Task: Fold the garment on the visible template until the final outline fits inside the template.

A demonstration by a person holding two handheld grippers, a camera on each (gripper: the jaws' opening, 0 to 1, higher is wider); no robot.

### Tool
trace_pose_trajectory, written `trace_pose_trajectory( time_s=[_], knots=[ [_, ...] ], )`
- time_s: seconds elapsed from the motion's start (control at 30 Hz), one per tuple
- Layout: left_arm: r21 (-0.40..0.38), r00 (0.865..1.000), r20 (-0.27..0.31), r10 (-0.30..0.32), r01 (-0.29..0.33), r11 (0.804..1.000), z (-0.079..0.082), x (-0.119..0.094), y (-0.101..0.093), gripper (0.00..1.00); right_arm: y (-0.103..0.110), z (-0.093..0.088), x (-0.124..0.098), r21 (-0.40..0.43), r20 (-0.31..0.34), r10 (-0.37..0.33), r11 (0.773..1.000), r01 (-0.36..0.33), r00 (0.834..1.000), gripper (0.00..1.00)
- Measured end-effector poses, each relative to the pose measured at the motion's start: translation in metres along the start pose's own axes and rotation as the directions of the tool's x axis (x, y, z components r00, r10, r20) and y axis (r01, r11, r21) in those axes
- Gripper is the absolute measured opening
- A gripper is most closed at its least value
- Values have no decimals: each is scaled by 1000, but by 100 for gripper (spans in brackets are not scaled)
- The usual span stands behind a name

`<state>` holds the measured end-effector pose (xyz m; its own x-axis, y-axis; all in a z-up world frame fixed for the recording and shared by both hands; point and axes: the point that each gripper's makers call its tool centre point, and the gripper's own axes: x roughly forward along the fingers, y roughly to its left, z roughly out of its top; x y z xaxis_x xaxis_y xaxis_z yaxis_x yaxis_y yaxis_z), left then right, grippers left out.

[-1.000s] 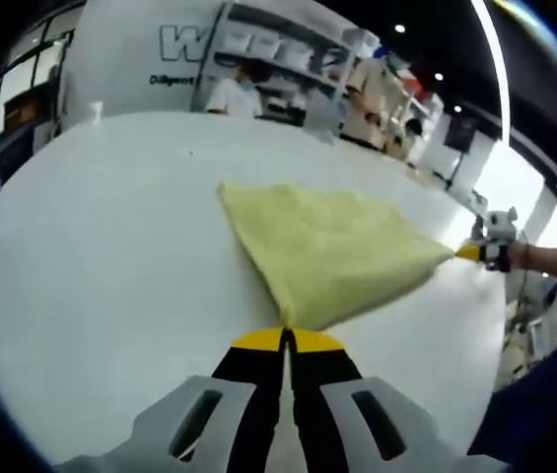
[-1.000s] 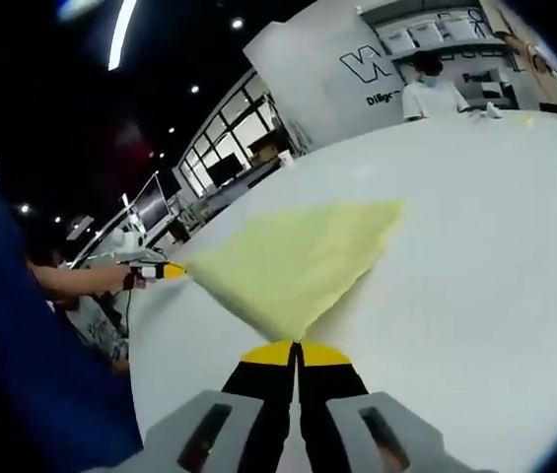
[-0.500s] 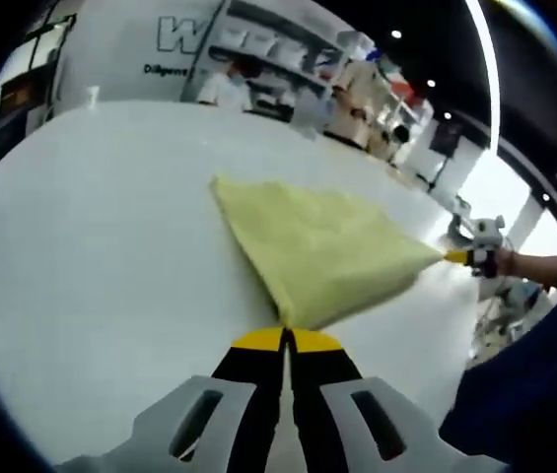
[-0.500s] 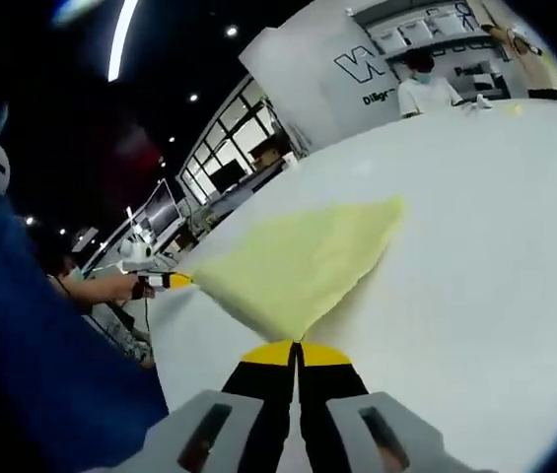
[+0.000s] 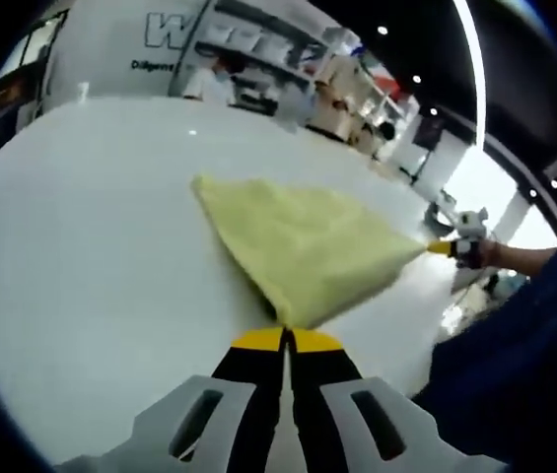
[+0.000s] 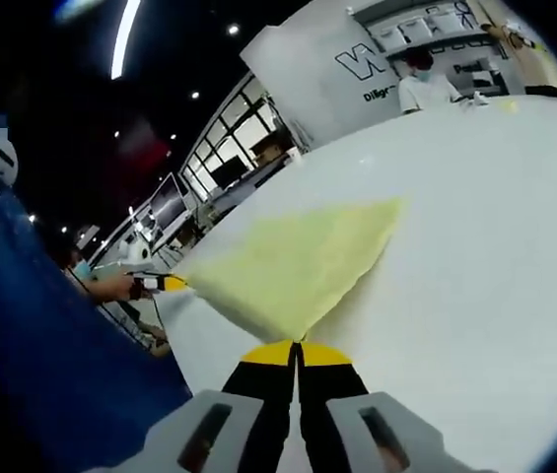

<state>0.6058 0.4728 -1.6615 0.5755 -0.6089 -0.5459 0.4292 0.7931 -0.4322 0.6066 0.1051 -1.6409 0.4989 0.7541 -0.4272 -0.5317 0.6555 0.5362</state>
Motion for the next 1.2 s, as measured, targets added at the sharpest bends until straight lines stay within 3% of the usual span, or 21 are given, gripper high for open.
trace_pose_trajectory(
  time_s=[0.17, 0.33, 0.4, 0.47, 0.57, 0.63, 0.73, 0.9, 0.93, 1.03, 1.07, 1.2],
  knots=[
    [-3, 999, 36, 35, -35, 999, 1, -5, -1, 2, -1, 3, -2, 32, 36, -45, 999, 44, 998, 0],
    [-24, 994, 64, 85, -84, 996, 2, -22, 13, 25, -4, 7, -18, 17, 60, -86, 996, 85, 995, 9],
    [-34, 991, 89, 97, -94, 995, 11, -33, 13, 26, -1, 11, -21, -16, 58, -94, 995, 95, 994, 10],
    [4, 987, 128, 100, -101, 995, 27, -41, 8, 23, 9, 20, -18, -45, 70, -74, 996, 77, 995, 14],
    [54, 984, 143, 102, -110, 992, 44, -35, 1, 26, 26, 32, -2, -102, 74, -38, 994, 46, 997, 18],
    [85, 987, 139, 85, -97, 992, 55, -20, -14, 28, 40, 38, 17, -160, 60, -14, 987, 23, 998, 21],
    [173, 995, 91, 37, -52, 984, 61, 14, -35, 27, 57, 51, 52, -209, 69, 3, 978, 11, 998, 23],
    [248, 998, 56, 17, -30, 968, 68, 63, -51, 36, 65, 63, 98, -260, 76, -20, 965, 39, 997, 30],
    [262, 999, 51, 17, -30, 965, 71, 72, -64, 37, 66, 66, 108, -260, 89, -32, 964, 55, 996, 31],
    [305, 999, 40, 14, -25, 952, 69, 91, -71, 35, 67, 65, 127, -306, 97, -52, 949, 79, 994, 27],
    [321, 999, 32, 0, -10, 947, 68, 99, -79, 34, 73, 62, 135, -347, 86, -43, 935, 71, 995, 25],
    [352, 1000, -13, -16, 20, 936, 54, 122, -87, 29, 96, 46, 157, -381, 28, 0, 924, 10, 1000, 20]
  ],
)
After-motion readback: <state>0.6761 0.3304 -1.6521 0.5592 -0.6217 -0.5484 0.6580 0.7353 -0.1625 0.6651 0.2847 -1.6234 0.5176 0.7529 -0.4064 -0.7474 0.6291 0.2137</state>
